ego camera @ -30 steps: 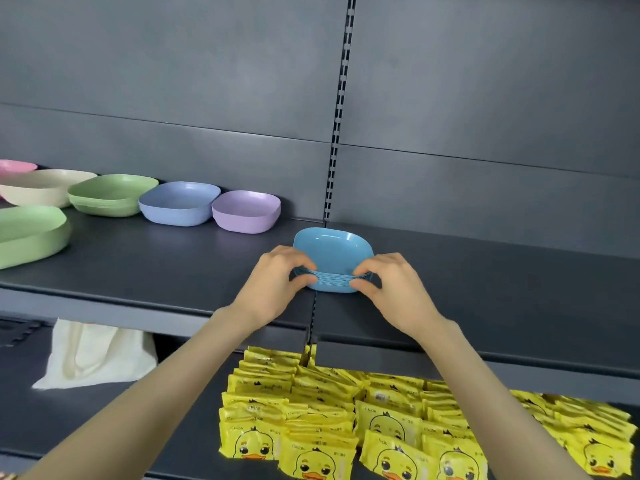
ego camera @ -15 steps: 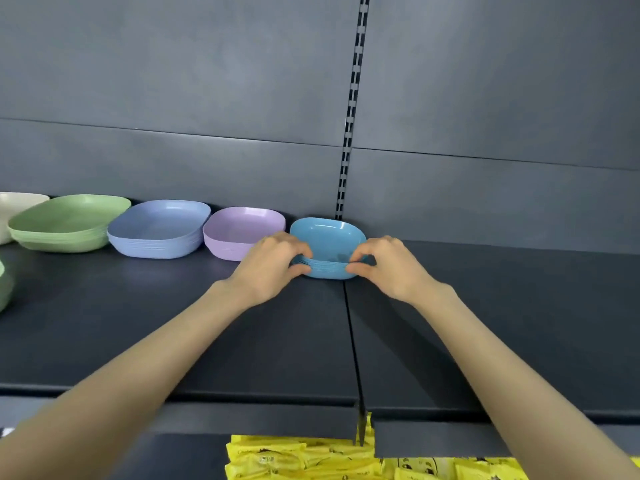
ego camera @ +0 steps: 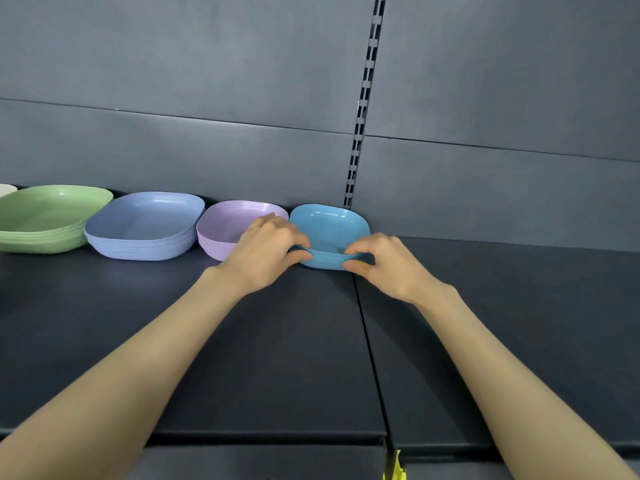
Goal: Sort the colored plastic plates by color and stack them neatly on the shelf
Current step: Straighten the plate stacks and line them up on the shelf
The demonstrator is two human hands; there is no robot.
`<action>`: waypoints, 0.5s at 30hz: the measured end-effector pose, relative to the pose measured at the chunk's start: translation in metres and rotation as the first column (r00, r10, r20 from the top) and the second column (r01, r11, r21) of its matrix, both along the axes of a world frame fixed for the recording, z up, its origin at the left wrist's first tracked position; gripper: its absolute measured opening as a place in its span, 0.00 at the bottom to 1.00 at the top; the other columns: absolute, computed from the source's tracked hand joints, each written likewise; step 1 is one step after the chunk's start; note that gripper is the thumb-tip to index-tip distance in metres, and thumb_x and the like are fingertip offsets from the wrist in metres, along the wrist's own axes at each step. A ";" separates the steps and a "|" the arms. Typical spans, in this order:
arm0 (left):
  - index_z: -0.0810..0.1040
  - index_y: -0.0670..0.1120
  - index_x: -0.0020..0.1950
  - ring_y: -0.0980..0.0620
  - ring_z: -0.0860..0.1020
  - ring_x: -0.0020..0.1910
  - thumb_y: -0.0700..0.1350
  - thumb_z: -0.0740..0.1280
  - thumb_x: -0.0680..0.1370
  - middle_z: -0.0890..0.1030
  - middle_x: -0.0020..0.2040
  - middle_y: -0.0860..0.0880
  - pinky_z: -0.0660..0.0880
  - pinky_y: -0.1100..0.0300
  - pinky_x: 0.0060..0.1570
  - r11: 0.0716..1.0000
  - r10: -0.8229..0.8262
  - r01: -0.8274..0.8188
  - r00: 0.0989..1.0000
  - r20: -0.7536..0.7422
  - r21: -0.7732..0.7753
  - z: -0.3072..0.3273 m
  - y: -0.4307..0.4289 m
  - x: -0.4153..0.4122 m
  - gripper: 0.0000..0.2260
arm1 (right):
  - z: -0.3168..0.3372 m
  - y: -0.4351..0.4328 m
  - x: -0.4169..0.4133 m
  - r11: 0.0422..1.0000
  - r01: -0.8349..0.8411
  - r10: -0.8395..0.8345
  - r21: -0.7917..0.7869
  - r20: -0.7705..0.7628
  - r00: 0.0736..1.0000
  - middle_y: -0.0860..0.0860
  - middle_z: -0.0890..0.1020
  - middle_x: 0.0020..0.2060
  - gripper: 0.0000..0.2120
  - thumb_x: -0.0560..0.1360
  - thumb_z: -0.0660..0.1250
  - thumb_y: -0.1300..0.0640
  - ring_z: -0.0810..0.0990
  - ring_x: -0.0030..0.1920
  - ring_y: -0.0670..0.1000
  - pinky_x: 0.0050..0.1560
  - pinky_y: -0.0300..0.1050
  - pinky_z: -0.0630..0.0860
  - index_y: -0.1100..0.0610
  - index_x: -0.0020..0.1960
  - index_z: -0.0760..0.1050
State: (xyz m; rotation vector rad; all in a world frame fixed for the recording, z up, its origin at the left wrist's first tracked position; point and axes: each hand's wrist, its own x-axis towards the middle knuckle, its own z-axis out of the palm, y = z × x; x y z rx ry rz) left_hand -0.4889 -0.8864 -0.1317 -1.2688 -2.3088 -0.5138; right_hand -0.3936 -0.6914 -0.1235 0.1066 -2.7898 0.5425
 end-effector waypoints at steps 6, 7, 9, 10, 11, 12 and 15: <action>0.82 0.45 0.45 0.46 0.73 0.41 0.47 0.68 0.76 0.82 0.41 0.48 0.67 0.56 0.47 0.999 -0.003 0.001 0.999 0.044 0.049 -0.004 0.003 -0.004 0.06 | 0.000 0.001 0.000 0.996 0.000 -0.001 -0.087 -0.009 1.000 0.51 0.80 0.56 0.10 0.77 0.65 0.58 0.74 0.59 0.49 0.56 0.35 0.65 0.59 0.57 0.79; 0.82 0.45 0.45 0.47 0.72 0.40 0.46 0.68 0.76 0.82 0.41 0.48 0.65 0.57 0.46 0.998 -0.002 -0.001 0.999 0.045 0.059 -0.005 0.003 -0.004 0.06 | 0.000 0.000 0.000 0.995 0.003 -0.004 -0.100 -0.009 1.000 0.51 0.80 0.56 0.10 0.77 0.66 0.59 0.74 0.58 0.49 0.55 0.35 0.65 0.59 0.56 0.79; 0.82 0.44 0.45 0.50 0.69 0.39 0.46 0.69 0.76 0.81 0.40 0.49 0.62 0.60 0.46 0.997 -0.003 -0.001 0.999 0.050 0.074 -0.005 0.003 -0.004 0.06 | -0.002 0.001 -0.002 0.993 0.011 -0.011 -0.117 -0.004 1.000 0.51 0.80 0.54 0.09 0.77 0.66 0.59 0.75 0.57 0.50 0.54 0.37 0.66 0.59 0.55 0.80; 0.82 0.44 0.44 0.50 0.68 0.39 0.45 0.69 0.76 0.81 0.40 0.49 0.61 0.61 0.46 0.997 -0.005 0.001 0.999 0.051 0.079 -0.005 0.004 -0.003 0.06 | -0.002 0.001 -0.002 0.993 0.011 -0.012 -0.121 -0.006 1.000 0.51 0.80 0.54 0.08 0.77 0.66 0.59 0.75 0.57 0.50 0.53 0.38 0.66 0.59 0.54 0.80; 0.82 0.44 0.44 0.51 0.67 0.38 0.45 0.69 0.76 0.81 0.40 0.49 0.60 0.61 0.46 0.996 -0.010 0.005 0.999 0.052 0.085 -0.006 0.004 -0.003 0.05 | -0.002 0.001 -0.002 0.992 0.011 -0.012 -0.124 -0.009 1.000 0.51 0.81 0.53 0.08 0.77 0.66 0.59 0.75 0.56 0.50 0.53 0.38 0.66 0.59 0.54 0.80; 0.82 0.44 0.44 0.51 0.67 0.38 0.45 0.69 0.76 0.81 0.40 0.49 0.60 0.61 0.46 0.996 -0.016 0.011 0.998 0.054 0.092 -0.006 0.004 -0.003 0.05 | -0.002 0.001 -0.002 0.992 0.010 -0.011 -0.126 -0.011 1.000 0.51 0.80 0.52 0.08 0.77 0.66 0.59 0.75 0.55 0.50 0.53 0.38 0.66 0.59 0.54 0.80; 0.82 0.44 0.46 0.52 0.68 0.39 0.45 0.68 0.76 0.82 0.43 0.49 0.60 0.62 0.48 0.994 -0.024 0.016 0.997 0.077 0.104 -0.006 0.004 -0.004 0.06 | -0.001 0.002 -0.002 0.991 0.005 -0.007 -0.137 -0.010 1.000 0.50 0.80 0.52 0.08 0.77 0.65 0.60 0.74 0.53 0.48 0.51 0.37 0.65 0.59 0.54 0.79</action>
